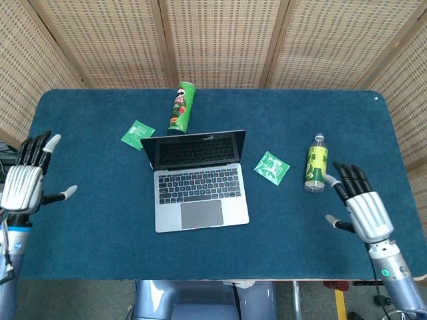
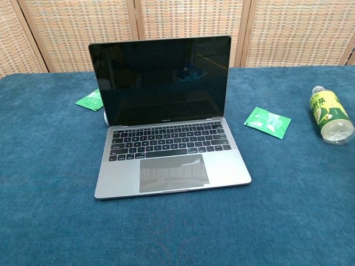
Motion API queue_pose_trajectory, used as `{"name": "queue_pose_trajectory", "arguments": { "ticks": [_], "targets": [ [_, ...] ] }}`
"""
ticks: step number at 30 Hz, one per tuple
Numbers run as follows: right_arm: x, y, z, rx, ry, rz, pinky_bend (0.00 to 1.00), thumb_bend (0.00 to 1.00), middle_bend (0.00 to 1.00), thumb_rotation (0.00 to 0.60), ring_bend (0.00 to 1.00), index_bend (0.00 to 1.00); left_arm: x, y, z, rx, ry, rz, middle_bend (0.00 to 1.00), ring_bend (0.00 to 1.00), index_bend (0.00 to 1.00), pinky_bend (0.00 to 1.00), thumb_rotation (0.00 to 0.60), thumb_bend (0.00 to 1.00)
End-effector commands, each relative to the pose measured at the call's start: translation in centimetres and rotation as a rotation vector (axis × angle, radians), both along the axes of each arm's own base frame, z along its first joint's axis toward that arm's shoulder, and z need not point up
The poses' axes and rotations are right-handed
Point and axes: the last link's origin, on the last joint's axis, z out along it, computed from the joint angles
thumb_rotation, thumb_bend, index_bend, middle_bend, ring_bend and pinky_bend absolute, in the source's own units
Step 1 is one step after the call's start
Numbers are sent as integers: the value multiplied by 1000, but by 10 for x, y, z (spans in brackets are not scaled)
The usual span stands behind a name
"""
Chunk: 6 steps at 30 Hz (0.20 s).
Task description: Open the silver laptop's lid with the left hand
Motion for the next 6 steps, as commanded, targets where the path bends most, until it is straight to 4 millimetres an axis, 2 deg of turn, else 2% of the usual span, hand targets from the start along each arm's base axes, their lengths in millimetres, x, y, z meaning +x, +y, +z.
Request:
{"name": "queue_pose_trajectory", "arguments": {
  "ticks": [1, 6],
  "targets": [
    [-18, 16, 14, -66, -7, -44, 0, 0, 0, 600, 0, 64, -22, -44, 4, -19, -18, 92, 0, 0, 0, 0, 600, 0],
    [-22, 32, 18, -78, -21, -60, 0, 0, 0, 600, 0, 31, -38, -73, 14, -21, -19, 136, 0, 0, 0, 0, 600, 0]
  ]
}}
